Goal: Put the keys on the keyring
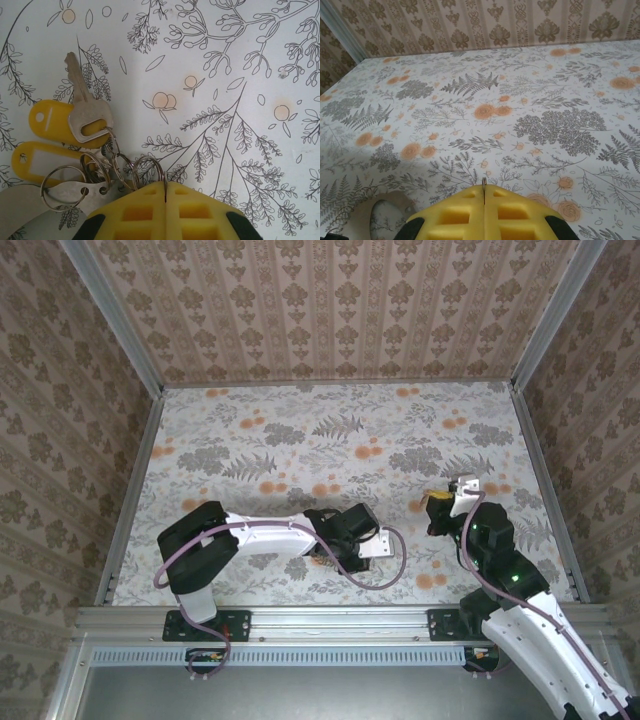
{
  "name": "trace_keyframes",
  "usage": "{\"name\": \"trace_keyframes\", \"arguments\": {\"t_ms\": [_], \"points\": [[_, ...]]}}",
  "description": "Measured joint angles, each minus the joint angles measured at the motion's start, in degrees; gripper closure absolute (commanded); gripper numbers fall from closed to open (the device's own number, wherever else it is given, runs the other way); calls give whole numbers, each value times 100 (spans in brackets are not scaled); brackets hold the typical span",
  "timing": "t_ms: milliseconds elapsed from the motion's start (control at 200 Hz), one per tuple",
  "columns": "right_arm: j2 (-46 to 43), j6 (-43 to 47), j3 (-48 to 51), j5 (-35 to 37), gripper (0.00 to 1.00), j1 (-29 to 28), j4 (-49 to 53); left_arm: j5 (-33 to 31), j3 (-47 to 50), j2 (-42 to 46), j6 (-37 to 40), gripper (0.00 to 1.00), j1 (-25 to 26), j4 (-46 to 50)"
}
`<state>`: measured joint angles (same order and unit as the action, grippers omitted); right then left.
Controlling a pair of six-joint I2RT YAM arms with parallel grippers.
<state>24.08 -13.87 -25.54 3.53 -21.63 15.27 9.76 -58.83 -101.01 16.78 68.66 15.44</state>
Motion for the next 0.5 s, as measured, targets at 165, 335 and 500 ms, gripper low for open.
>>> {"name": "trace_keyframes", "arguments": {"t_ms": [165, 335, 500], "points": [[4, -39, 15, -131, 100, 133, 0, 105, 0, 0, 0, 100, 66, 63], [210, -216, 22, -243, 100, 256, 68, 326, 50, 39, -20, 100, 22, 61], [697, -555, 22, -584, 93, 363, 389, 675, 420, 708, -184, 100, -367, 57]]}}
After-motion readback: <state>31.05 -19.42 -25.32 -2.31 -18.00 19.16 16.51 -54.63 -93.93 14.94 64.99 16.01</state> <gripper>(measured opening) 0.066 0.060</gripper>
